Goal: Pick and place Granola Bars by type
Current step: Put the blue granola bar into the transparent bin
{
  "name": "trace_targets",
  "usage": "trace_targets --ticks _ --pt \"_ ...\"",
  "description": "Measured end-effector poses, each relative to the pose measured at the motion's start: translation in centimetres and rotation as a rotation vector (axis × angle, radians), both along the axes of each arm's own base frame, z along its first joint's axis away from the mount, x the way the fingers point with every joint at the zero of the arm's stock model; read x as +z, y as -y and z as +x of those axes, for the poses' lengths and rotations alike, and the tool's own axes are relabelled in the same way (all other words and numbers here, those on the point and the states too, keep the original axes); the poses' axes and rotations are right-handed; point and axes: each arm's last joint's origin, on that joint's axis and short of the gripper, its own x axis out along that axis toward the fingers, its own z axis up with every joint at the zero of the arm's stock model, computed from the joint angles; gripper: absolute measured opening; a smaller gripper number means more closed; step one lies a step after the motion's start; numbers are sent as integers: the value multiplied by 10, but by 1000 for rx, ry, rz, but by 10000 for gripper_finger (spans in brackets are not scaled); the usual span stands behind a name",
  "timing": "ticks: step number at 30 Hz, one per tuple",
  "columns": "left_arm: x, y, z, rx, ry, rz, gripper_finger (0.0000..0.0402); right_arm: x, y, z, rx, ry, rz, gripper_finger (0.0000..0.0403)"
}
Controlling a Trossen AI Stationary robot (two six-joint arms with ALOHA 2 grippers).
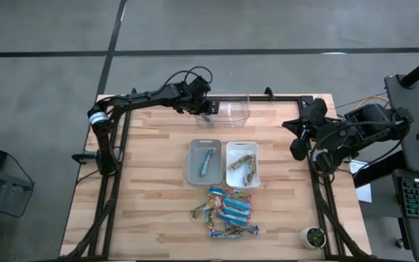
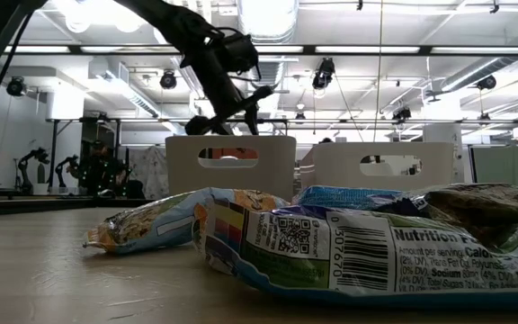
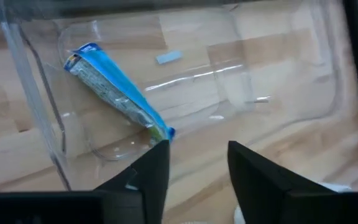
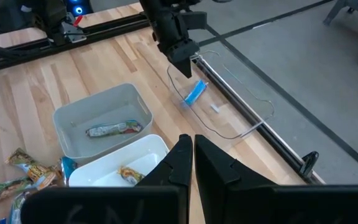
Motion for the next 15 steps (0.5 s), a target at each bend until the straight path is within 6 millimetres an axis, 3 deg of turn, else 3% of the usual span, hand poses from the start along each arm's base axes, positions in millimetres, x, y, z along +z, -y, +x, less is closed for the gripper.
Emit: trace_targets --ticks 7,12,15 --pt "26 24 -4 -104 33 62 20 0 0 0 6 -5 -7 9" --pt "54 50 -6 -201 96 131 3 0 0 0 11 -7 -3 9" --pt "73 76 -8 -287 143 175 1 0 -1 0 32 -16 7 9"
